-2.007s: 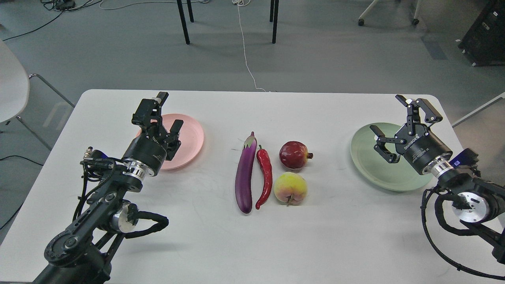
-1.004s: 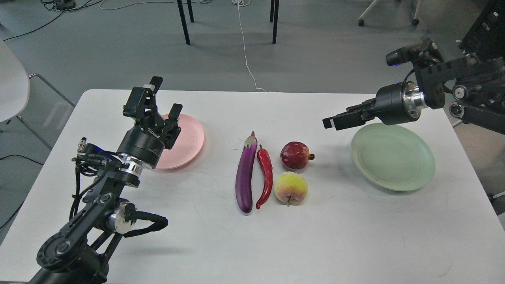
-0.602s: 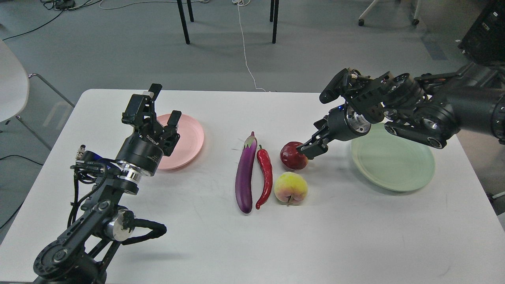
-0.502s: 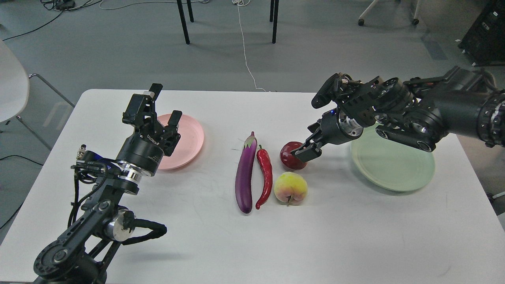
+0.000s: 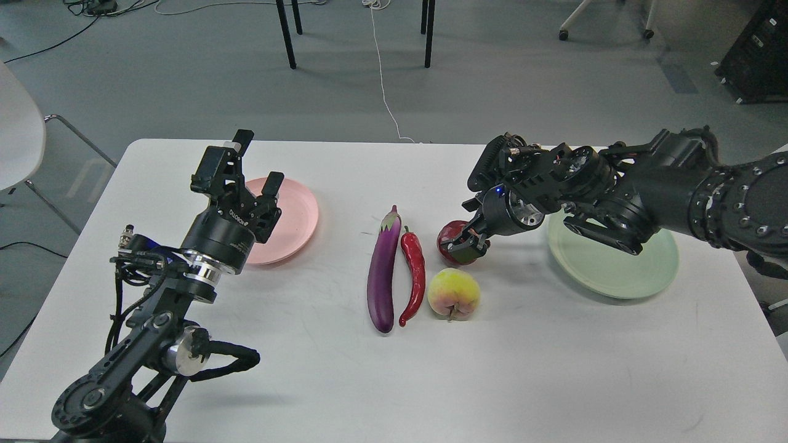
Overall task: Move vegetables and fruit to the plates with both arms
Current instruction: 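Grasp the red apple with the right gripper and lift it, then lower the apple onto the green plate and open the right gripper, then reach the right gripper down to the yellow-red peach and grasp it, then carry the peach onto the green plate and release it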
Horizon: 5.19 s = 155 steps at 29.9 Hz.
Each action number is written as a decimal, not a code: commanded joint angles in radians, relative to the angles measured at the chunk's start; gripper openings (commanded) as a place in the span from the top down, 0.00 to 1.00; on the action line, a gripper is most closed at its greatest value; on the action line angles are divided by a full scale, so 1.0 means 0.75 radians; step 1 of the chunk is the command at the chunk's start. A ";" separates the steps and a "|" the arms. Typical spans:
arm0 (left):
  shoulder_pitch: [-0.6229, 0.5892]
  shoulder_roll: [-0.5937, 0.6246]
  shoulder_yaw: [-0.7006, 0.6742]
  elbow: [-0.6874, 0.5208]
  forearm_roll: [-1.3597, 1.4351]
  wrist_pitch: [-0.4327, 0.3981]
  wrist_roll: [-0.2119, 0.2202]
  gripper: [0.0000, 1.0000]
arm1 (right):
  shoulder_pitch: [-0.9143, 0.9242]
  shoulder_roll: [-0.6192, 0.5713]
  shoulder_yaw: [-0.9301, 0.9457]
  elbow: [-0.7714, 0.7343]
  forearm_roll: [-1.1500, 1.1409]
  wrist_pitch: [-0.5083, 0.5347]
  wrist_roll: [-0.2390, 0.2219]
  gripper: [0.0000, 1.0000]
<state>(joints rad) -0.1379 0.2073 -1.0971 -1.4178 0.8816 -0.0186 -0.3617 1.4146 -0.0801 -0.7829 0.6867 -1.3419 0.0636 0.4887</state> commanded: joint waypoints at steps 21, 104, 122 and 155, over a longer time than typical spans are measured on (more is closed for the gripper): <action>-0.012 0.018 -0.006 -0.014 0.001 0.000 0.004 0.01 | 0.224 -0.353 0.070 0.176 0.014 -0.003 0.000 0.58; -0.002 0.053 0.011 -0.071 0.009 0.000 0.008 0.01 | 0.204 -0.037 -0.124 0.490 0.171 0.042 0.000 0.03; -0.004 0.069 0.002 -0.073 0.009 0.000 0.008 0.01 | 0.188 -0.012 -0.179 0.457 0.173 0.024 0.000 0.51; -0.004 0.080 0.009 -0.098 0.007 -0.002 0.008 0.01 | -0.049 -0.675 -0.087 0.267 -0.056 -0.128 0.000 0.27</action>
<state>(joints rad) -0.1412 0.2667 -1.0907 -1.4890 0.8866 -0.0199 -0.3558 1.4022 -0.5858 -0.8513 0.8958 -1.3851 0.0001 0.4888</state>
